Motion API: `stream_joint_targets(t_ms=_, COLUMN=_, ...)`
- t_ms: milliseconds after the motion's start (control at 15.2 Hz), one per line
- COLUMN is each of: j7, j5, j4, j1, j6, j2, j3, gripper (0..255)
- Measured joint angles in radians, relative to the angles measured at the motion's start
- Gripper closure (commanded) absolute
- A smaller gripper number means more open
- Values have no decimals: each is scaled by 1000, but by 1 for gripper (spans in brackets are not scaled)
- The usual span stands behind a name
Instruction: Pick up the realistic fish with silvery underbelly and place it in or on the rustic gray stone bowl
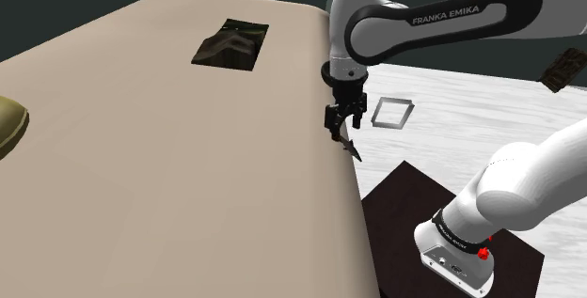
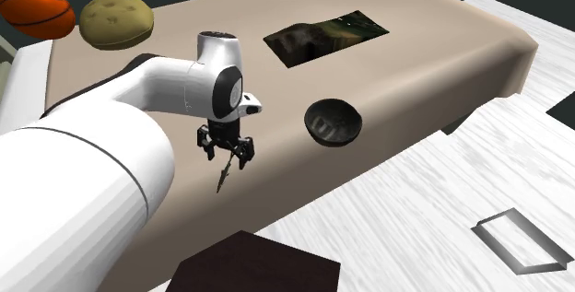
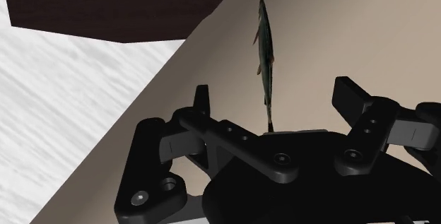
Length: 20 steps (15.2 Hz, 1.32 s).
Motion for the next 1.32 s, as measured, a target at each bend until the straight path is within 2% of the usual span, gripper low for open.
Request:
stream_joint_targets(t_ms=396, j7=3, j5=12, j4=-71, j1=7, j6=76, j2=8, j3=11, gripper=0)
stream_joint_targets(t_ms=792, j7=2, j5=13, j4=-82, j1=7, j6=89, j2=10, j3=12, gripper=0)
stream_joint_targets(t_ms=858, j7=2, j5=13, j4=-82, j1=7, j6=89, j2=10, j3=12, gripper=255)
stream_joint_targets(t_ms=1320, j7=2, j5=12, j4=-80, j1=6, j6=88, j2=7, j3=10, gripper=255)
